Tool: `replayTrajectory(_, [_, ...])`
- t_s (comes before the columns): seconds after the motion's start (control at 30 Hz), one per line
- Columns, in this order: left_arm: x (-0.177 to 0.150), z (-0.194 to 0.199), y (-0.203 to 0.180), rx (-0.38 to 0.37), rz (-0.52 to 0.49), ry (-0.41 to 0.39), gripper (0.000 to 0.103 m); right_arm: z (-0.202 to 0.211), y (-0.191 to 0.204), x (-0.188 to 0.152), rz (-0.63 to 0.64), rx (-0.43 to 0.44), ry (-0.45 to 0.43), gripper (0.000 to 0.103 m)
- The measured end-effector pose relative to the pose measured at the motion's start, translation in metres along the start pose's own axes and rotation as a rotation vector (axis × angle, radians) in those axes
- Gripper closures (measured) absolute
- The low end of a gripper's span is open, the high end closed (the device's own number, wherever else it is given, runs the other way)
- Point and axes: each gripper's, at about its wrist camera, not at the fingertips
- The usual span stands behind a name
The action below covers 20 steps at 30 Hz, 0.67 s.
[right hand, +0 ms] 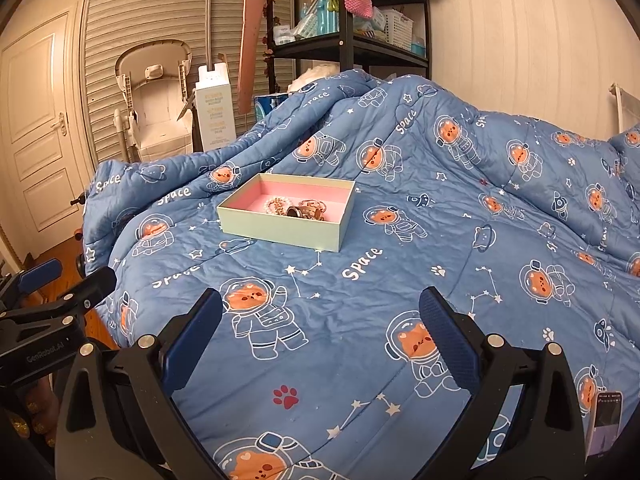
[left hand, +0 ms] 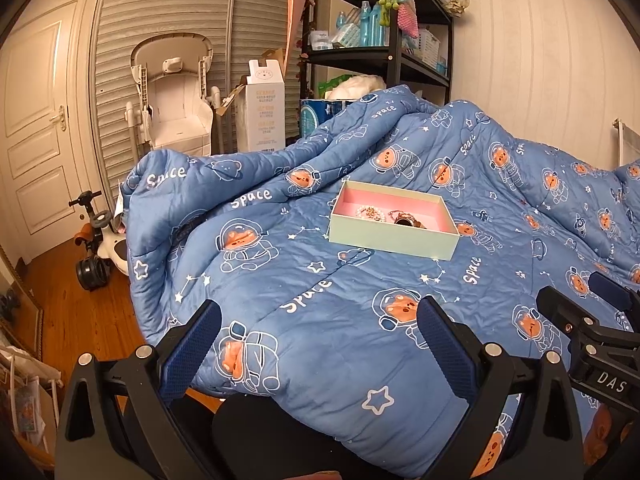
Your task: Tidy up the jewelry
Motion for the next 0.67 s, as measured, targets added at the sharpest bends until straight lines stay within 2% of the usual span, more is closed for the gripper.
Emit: replayTrajectory(0.67, [-0.002, -0.0018, -0.0017, 0.008, -0.004, 0.014, 0.007, -0.0023, 0.0019, -0.0022, -0.003, 0.009, 0.013, 0.006])
Point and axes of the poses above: each gripper's, at about its wrist camera, not at the fingertips, and z roughly against the way its jaws point, y to its left, x to its top, and after that the axes turned 6 degrees about -x, right-handed
